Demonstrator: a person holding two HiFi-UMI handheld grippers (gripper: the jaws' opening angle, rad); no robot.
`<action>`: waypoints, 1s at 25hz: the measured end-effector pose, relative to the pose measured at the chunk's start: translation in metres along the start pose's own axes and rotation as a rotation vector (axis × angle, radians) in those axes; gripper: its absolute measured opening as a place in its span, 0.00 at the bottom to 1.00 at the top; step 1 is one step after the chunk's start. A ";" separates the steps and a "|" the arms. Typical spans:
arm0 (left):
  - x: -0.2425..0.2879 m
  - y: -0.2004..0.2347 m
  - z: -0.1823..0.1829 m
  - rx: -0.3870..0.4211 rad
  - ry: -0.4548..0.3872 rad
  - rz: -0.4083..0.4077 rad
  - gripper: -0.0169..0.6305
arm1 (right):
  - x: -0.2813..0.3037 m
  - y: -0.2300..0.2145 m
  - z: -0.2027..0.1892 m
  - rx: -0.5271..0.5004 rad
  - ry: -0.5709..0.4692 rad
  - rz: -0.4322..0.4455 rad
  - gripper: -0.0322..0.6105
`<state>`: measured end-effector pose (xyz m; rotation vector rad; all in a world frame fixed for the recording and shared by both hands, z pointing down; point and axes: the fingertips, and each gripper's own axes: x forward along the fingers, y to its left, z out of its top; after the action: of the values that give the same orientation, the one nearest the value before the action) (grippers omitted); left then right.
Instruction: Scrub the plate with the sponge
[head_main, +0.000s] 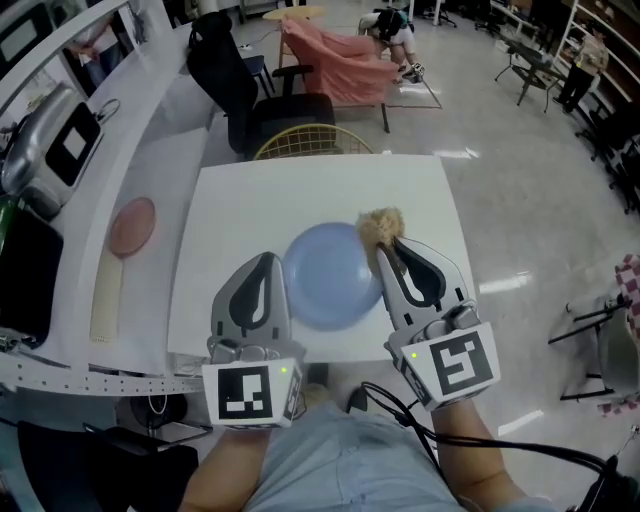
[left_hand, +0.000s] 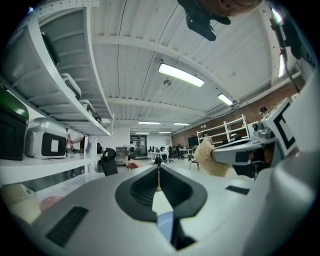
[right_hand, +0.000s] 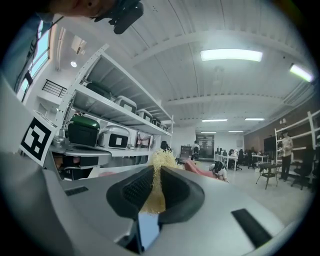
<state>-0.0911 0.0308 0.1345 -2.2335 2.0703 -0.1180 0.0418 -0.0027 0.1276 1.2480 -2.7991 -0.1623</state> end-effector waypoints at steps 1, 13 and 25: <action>-0.001 0.000 0.002 0.003 -0.005 0.001 0.05 | -0.001 0.000 0.001 -0.003 -0.005 -0.001 0.13; -0.001 -0.001 0.006 0.001 -0.005 -0.002 0.05 | -0.001 0.000 0.008 -0.005 -0.032 0.005 0.13; 0.000 0.005 0.001 -0.007 0.002 0.003 0.05 | 0.006 0.004 0.006 -0.007 -0.032 0.013 0.13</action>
<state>-0.0956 0.0308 0.1328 -2.2353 2.0779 -0.1128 0.0341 -0.0034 0.1220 1.2357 -2.8307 -0.1936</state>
